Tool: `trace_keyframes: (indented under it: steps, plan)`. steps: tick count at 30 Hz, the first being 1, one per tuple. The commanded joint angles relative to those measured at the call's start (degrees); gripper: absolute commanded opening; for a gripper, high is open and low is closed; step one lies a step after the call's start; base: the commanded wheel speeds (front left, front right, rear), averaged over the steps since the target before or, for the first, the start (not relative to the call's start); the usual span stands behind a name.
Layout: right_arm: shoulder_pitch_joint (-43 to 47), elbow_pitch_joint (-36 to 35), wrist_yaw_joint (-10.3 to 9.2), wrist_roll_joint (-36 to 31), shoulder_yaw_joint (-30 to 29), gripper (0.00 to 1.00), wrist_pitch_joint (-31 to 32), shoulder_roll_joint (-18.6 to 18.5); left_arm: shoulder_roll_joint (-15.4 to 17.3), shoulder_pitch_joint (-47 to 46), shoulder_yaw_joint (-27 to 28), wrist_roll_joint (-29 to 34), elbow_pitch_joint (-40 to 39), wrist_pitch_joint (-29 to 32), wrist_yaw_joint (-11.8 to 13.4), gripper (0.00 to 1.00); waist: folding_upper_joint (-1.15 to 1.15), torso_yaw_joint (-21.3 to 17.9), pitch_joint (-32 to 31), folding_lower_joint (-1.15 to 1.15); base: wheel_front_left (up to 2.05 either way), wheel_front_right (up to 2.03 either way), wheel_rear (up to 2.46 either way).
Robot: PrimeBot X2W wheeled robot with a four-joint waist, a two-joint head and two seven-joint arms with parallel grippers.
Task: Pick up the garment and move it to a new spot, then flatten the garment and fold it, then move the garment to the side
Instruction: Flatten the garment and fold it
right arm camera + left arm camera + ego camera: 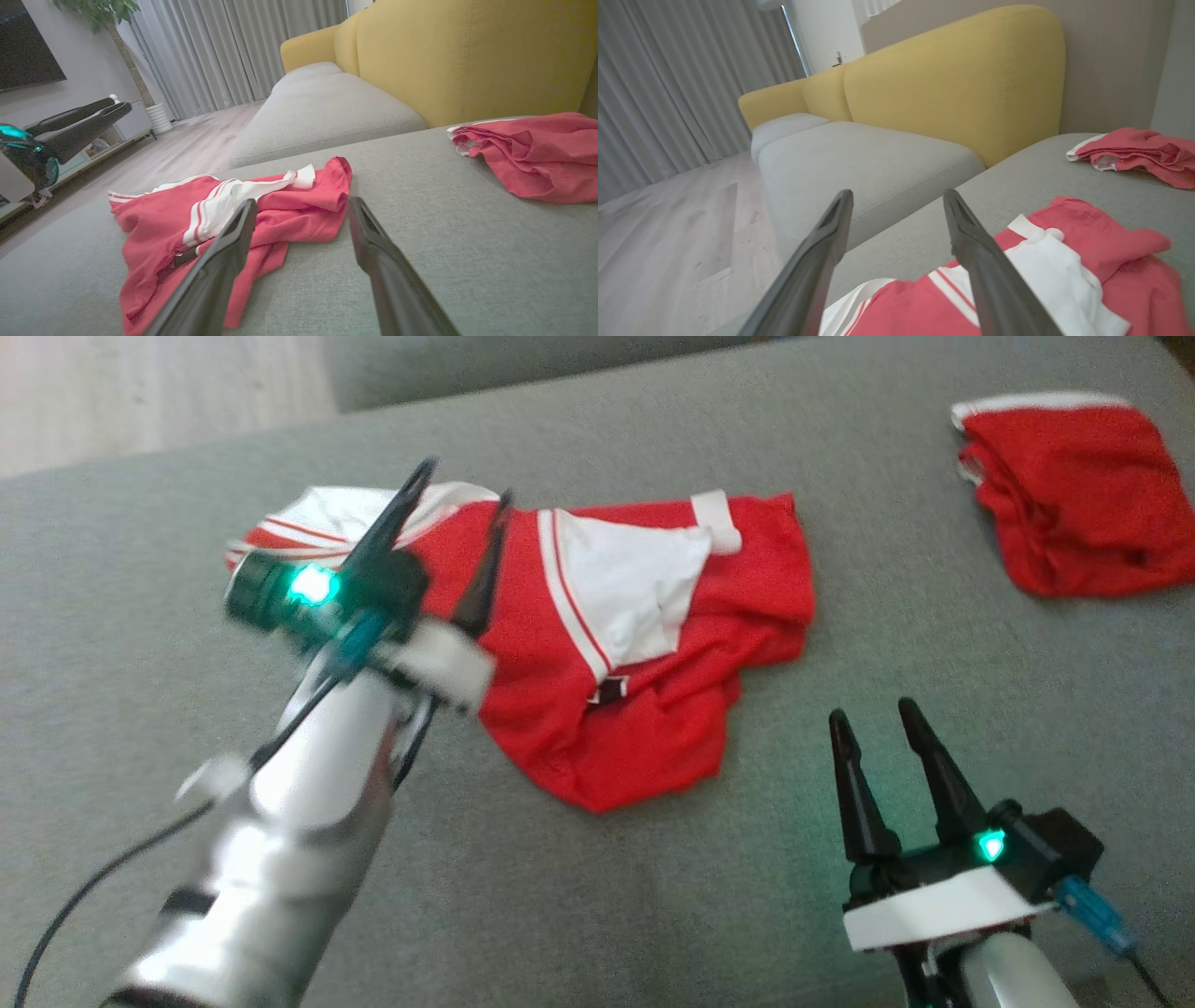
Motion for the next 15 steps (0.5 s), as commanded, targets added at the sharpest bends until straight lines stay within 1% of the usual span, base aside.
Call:
trace_keyframes:
  steps: [1, 5, 8, 10, 12, 15]
  plan:
    - [-2.87, -2.16, 0.37, -0.2, 1.53, 1.0, -0.23, -0.29, -0.69, -5.95, -0.31, 1.44, 0.47, 1.55, -0.36, 1.0, 0.0, -3.18, 3.9, -0.01, 0.0, 0.0, 0.0]
    - [-4.4, -2.48, 0.37, -0.09, 1.81, 1.0, -0.23, -0.29, -3.48, -11.99, -3.33, 2.56, 5.89, 5.25, -0.98, 1.0, 0.0, -5.81, 8.31, -0.01, 0.0, 0.0, 0.0]
    - [-5.53, -2.63, 0.37, 0.05, 2.42, 1.0, -0.23, -0.29, -4.55, -15.69, -5.4, 2.69, 10.2, 7.55, -1.31, 1.0, 0.0, -7.66, 11.03, -0.01, 0.0, 0.0, 0.0]
    - [-6.1, -2.66, 0.37, 0.3, 2.67, 1.0, -0.23, -0.29, -4.9, -17.57, -6.93, 2.24, 12.22, 9.05, -1.97, 1.0, 0.0, -8.78, 12.61, -0.01, 0.0, 0.0, 0.0]
    - [-6.58, -2.59, 0.37, 0.55, 3.03, 1.0, -0.23, -0.29, -5.02, -18.9, -8.77, 1.23, 12.93, 9.6, -2.81, 1.0, 0.0, -9.73, 13.65, -0.01, 0.0, 0.0, 0.0]
    - [-7.05, -2.4, 0.37, 1.06, 3.78, 1.0, -0.23, -0.29, -5.05, -19.89, -12.89, -1.26, 11.89, 11.24, -3.41, 1.0, 0.0, -11.23, 14.82, -0.01, 0.0, 0.0, 0.0]
